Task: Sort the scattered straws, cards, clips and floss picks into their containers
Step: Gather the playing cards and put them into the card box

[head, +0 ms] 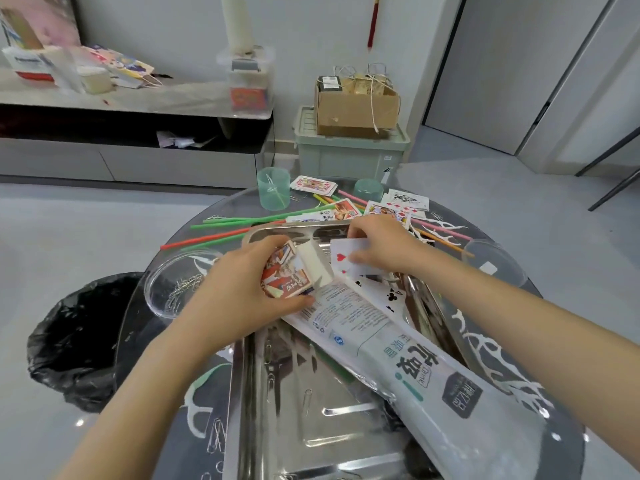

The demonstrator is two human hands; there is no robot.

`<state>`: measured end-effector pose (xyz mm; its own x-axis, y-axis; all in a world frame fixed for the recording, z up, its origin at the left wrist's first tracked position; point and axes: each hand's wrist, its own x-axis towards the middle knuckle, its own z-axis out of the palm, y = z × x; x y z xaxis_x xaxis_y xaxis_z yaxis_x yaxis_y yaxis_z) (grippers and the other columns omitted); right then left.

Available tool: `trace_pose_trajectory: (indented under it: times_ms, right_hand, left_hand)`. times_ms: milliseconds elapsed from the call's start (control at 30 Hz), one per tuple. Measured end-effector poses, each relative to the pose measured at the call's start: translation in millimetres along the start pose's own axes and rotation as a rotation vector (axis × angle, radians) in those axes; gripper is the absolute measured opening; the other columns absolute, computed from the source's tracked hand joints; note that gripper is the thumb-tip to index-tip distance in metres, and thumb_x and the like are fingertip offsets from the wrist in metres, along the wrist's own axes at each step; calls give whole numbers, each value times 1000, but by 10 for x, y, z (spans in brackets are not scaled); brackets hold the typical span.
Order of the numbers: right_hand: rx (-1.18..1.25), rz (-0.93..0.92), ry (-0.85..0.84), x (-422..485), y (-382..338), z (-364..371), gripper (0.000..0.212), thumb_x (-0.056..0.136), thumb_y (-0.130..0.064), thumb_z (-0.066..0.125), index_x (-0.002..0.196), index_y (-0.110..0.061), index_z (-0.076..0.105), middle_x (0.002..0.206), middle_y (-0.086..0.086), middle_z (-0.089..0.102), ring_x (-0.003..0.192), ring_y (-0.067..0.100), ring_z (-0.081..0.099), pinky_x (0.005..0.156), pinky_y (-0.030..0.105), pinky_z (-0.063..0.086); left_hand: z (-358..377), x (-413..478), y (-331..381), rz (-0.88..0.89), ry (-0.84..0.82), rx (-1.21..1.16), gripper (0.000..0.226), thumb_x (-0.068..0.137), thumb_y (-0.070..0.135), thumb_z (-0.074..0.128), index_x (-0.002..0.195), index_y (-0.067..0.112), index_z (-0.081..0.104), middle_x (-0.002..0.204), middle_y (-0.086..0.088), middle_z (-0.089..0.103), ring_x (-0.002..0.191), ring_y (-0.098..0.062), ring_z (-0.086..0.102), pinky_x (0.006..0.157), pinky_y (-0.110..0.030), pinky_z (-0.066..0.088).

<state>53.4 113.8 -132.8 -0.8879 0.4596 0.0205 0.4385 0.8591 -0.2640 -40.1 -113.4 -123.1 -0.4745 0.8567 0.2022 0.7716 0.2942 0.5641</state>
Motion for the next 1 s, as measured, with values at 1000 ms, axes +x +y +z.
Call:
trace_pose_trajectory:
  times_ms: [1000]
  right_hand:
    - [598,-22,205,-1375,-796,-726,19,84,-18,69,83,-37,71,80,-27,64,77,-11,61,51,7,45]
  left_hand:
    - [-49,-434,399,217,80,-56,86,59,59,74,136,31,46,113,15,60,100,-6,57,85,-27,49]
